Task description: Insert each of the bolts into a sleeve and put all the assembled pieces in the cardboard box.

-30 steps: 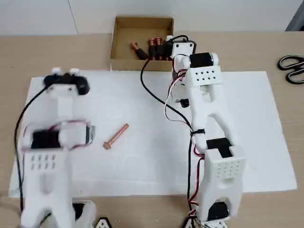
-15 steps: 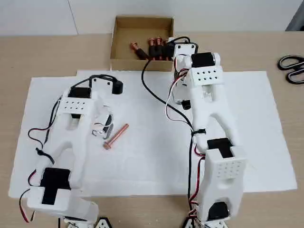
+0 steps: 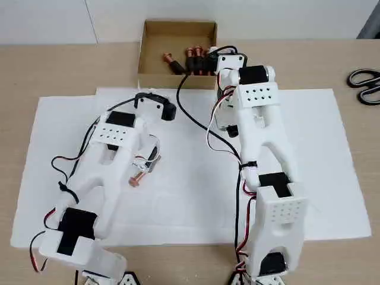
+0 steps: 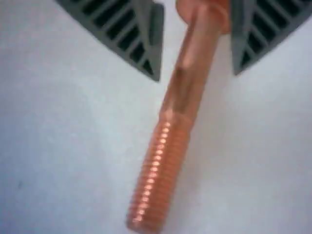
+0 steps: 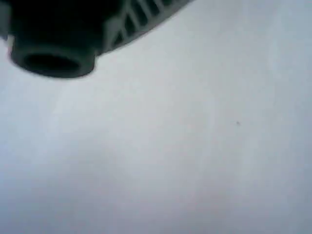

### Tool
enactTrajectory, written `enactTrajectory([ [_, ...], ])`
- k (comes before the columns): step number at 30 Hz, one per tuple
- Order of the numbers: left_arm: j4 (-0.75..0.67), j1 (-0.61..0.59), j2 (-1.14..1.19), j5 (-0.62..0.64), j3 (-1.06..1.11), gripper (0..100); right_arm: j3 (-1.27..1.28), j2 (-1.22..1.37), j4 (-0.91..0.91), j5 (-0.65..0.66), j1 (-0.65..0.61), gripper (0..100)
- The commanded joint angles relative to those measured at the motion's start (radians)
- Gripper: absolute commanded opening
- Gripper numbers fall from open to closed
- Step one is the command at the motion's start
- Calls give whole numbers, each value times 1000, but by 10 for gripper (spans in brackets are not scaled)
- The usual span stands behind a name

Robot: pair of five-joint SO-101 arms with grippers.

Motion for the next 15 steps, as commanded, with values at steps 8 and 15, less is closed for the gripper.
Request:
enactTrajectory([
  [8,-110,3,-5,-5,102,90,-48,-71,2,6,8,4],
  [15,-127,6,-14,-3,127,47,-46,-71,4,3,7,4],
])
